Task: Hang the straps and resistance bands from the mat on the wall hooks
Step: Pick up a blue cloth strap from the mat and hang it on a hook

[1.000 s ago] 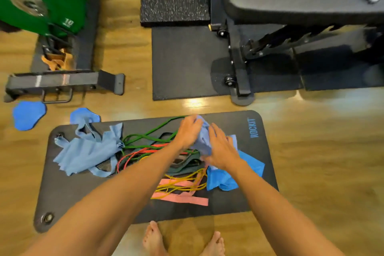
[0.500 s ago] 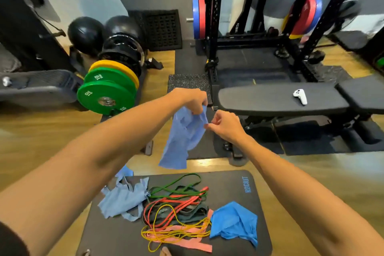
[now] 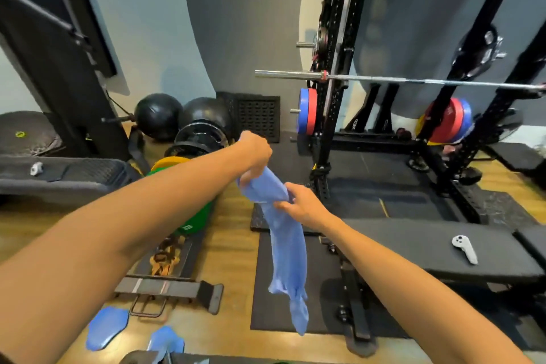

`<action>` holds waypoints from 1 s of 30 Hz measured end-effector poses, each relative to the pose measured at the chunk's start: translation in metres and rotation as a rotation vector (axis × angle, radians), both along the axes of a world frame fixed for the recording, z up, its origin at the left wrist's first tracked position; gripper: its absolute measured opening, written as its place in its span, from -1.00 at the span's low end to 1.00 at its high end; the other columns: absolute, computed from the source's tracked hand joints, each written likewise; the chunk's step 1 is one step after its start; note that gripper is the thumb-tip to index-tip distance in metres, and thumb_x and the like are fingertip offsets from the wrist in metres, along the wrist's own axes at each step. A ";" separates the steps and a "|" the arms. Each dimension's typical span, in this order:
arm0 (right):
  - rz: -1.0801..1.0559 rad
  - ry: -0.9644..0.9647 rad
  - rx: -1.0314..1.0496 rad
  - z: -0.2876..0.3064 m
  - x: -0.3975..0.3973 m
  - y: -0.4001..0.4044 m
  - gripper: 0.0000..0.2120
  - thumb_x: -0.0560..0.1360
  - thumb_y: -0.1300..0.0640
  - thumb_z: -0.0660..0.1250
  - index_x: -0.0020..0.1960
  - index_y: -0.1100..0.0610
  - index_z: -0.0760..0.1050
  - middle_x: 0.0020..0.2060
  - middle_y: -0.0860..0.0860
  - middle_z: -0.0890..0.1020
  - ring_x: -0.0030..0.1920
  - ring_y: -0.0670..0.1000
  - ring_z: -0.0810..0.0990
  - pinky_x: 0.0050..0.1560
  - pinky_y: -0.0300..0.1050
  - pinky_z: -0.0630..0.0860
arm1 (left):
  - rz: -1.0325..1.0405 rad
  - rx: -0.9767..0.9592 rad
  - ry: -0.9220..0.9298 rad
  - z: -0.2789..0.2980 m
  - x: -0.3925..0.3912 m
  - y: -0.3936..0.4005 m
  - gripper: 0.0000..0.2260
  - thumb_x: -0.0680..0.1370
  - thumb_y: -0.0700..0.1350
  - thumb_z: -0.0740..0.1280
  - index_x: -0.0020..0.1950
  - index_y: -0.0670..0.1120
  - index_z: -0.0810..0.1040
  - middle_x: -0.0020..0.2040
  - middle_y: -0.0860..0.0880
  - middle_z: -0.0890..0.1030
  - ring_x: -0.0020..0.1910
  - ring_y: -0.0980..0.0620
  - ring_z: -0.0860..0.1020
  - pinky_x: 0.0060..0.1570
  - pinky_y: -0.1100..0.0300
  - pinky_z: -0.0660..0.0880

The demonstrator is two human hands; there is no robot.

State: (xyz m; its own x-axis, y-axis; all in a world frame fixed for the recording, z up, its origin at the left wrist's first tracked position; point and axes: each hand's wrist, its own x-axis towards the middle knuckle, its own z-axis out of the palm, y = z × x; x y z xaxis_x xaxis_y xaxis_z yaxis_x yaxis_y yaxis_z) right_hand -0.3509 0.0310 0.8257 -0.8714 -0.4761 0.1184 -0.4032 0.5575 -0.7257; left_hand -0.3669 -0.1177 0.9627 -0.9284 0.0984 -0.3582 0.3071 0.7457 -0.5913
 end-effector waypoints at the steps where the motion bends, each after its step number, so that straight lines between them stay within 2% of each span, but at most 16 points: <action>1: -0.011 0.006 0.014 0.008 -0.019 -0.008 -0.73 0.46 0.11 0.41 -0.25 0.12 0.33 -0.37 -0.02 0.41 -0.34 -0.02 0.30 -0.31 -0.08 0.22 | 0.037 -0.008 -0.010 0.001 -0.018 -0.021 -0.42 0.28 0.03 0.58 0.25 -0.03 0.52 0.20 -0.01 0.55 0.16 -0.06 0.56 0.02 0.08 0.44; 3: -0.026 0.026 0.071 0.026 -0.059 -0.021 -0.70 0.47 0.12 0.41 -0.25 0.10 0.29 -0.36 0.01 0.39 -0.33 -0.01 0.30 -0.33 -0.10 0.21 | 0.060 0.054 -0.042 0.005 -0.057 -0.057 -0.55 0.26 -0.03 0.57 0.10 -0.05 0.58 0.09 -0.03 0.61 0.07 -0.07 0.59 0.05 0.10 0.45; 4: -0.031 0.028 0.095 0.035 -0.079 -0.026 -0.70 0.46 0.11 0.41 -0.25 0.09 0.28 -0.36 0.01 0.38 -0.34 -0.01 0.30 -0.34 -0.10 0.21 | 0.064 0.154 -0.081 0.012 -0.076 -0.073 -0.66 0.26 -0.06 0.55 -0.03 -0.08 0.59 -0.02 -0.05 0.62 -0.04 -0.08 0.59 -0.07 0.14 0.45; 6: -0.045 -0.009 0.087 0.045 -0.112 -0.032 -0.69 0.39 0.04 0.43 -0.25 0.07 0.29 -0.37 -0.02 0.40 -0.34 -0.02 0.34 -0.32 -0.07 0.26 | 0.128 0.508 -0.201 0.027 -0.109 -0.097 -0.80 0.30 -0.12 0.53 -0.14 -0.12 0.62 -0.20 -0.06 0.58 -0.19 -0.04 0.52 -0.22 0.16 0.42; 8: -0.064 -0.042 0.069 0.045 -0.137 -0.036 -0.66 0.30 -0.08 0.43 -0.18 0.10 0.36 -0.33 0.01 0.47 -0.30 0.01 0.42 -0.29 -0.05 0.32 | 0.147 0.873 -0.265 0.041 -0.139 -0.112 -0.89 0.33 -0.17 0.51 -0.22 -0.12 0.61 -0.28 -0.04 0.56 -0.20 -0.01 0.49 -0.18 0.14 0.41; 11: -0.003 -0.111 0.042 0.048 -0.180 -0.055 -0.49 0.33 -0.08 0.53 0.16 0.06 0.44 0.03 0.00 0.56 -0.01 -0.02 0.51 -0.11 -0.13 0.42 | 0.133 1.345 -0.251 0.054 -0.181 -0.122 -0.84 0.30 -0.16 0.48 -0.22 -0.16 0.55 -0.26 -0.08 0.55 -0.20 0.00 0.52 -0.14 0.10 0.46; 13: 0.060 -0.157 -0.094 0.060 -0.215 -0.083 -0.26 0.33 0.00 0.57 0.40 0.00 0.29 0.24 -0.07 0.47 0.21 -0.08 0.46 0.10 -0.16 0.44 | 0.104 1.553 -0.241 0.058 -0.209 -0.124 -0.83 0.30 -0.15 0.44 -0.19 -0.17 0.51 -0.24 -0.10 0.54 -0.22 0.00 0.53 -0.18 0.14 0.49; 14: 0.089 -0.175 -0.159 0.066 -0.234 -0.098 -0.22 0.32 0.01 0.58 0.42 0.00 0.27 0.26 -0.07 0.46 0.24 -0.09 0.44 0.17 -0.13 0.45 | 0.090 1.593 -0.225 0.058 -0.225 -0.125 -0.85 0.33 -0.15 0.43 -0.20 -0.15 0.50 -0.25 -0.08 0.53 -0.24 0.02 0.52 -0.23 0.19 0.48; 16: 0.149 -0.213 -0.247 0.071 -0.278 -0.125 -0.30 0.28 -0.07 0.55 0.34 0.03 0.36 0.20 0.00 0.51 0.20 -0.03 0.50 0.23 0.04 0.50 | 0.074 1.588 -0.184 0.057 -0.263 -0.128 -0.87 0.41 -0.18 0.44 -0.18 -0.15 0.49 -0.28 -0.04 0.50 -0.28 0.07 0.47 -0.31 0.26 0.43; 19: 0.278 -0.375 -0.404 0.066 -0.352 -0.159 -0.44 0.31 -0.05 0.54 0.22 0.15 0.51 0.15 0.14 0.59 0.19 0.13 0.56 0.27 0.14 0.49 | 0.070 1.506 -0.135 0.062 -0.331 -0.141 -0.84 0.43 -0.14 0.48 -0.20 -0.14 0.51 -0.35 0.01 0.51 -0.34 0.12 0.45 -0.33 0.28 0.38; 21: 0.315 -0.521 -0.489 0.063 -0.404 -0.180 -0.30 0.23 -0.15 0.61 0.15 0.30 0.50 0.06 0.23 0.58 0.13 0.25 0.53 0.23 0.20 0.45 | 0.069 1.418 -0.054 0.068 -0.382 -0.154 -0.73 0.47 0.03 0.45 -0.29 -0.11 0.51 -0.41 0.02 0.46 -0.39 0.12 0.40 -0.36 0.30 0.34; 22: 0.354 -0.594 -0.502 0.065 -0.430 -0.189 -0.25 0.25 -0.18 0.59 0.18 0.34 0.48 0.07 0.24 0.56 0.15 0.27 0.50 0.22 0.22 0.43 | 0.040 1.304 0.026 0.072 -0.407 -0.162 -0.64 0.49 0.14 0.40 -0.34 -0.09 0.49 -0.43 0.01 0.43 -0.40 0.09 0.38 -0.38 0.28 0.32; 24: 0.432 -0.712 -0.506 0.066 -0.479 -0.204 -0.27 0.42 -0.17 0.42 0.33 0.37 0.41 0.22 0.27 0.55 0.25 0.26 0.50 0.29 0.19 0.42 | -0.093 0.882 0.222 0.082 -0.456 -0.180 -0.50 0.50 0.31 0.26 -0.38 -0.09 0.48 -0.44 -0.03 0.44 -0.37 -0.02 0.41 -0.38 0.19 0.33; 26: 0.494 -0.788 -0.492 0.074 -0.525 -0.220 -0.28 0.45 -0.20 0.37 0.39 0.30 0.39 0.28 0.24 0.53 0.30 0.21 0.50 0.33 0.15 0.43 | -0.220 0.569 0.371 0.100 -0.500 -0.203 -0.42 0.52 0.34 0.15 -0.36 -0.14 0.51 -0.43 -0.08 0.50 -0.32 -0.13 0.48 -0.34 0.15 0.35; 28: 0.550 -0.802 -0.412 0.081 -0.563 -0.240 -0.15 0.33 -0.21 0.51 0.45 0.20 0.34 0.30 0.13 0.53 0.31 0.16 0.51 0.30 0.12 0.46 | -0.255 0.490 0.401 0.110 -0.537 -0.231 -0.42 0.54 0.31 0.11 -0.38 -0.14 0.49 -0.47 -0.08 0.44 -0.33 -0.19 0.49 -0.33 0.14 0.34; 30: 0.568 -0.667 -0.314 0.086 -0.607 -0.266 -0.11 0.28 -0.14 0.57 0.48 0.06 0.27 0.30 0.01 0.52 0.31 0.09 0.51 0.25 0.06 0.51 | -0.293 0.378 0.421 0.115 -0.580 -0.255 -0.46 0.57 0.27 0.10 -0.40 -0.11 0.47 -0.49 -0.06 0.36 -0.36 -0.20 0.46 -0.35 0.15 0.32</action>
State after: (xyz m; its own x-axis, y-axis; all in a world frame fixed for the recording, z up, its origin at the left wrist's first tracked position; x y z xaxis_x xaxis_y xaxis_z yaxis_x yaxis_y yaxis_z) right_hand -0.9575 -0.2345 0.9119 -0.4513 -0.8832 -0.1273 -0.0009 0.1431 -0.9897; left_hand -0.9473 -0.3728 1.0782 -0.8975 0.4180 0.1404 0.3288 0.8466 -0.4184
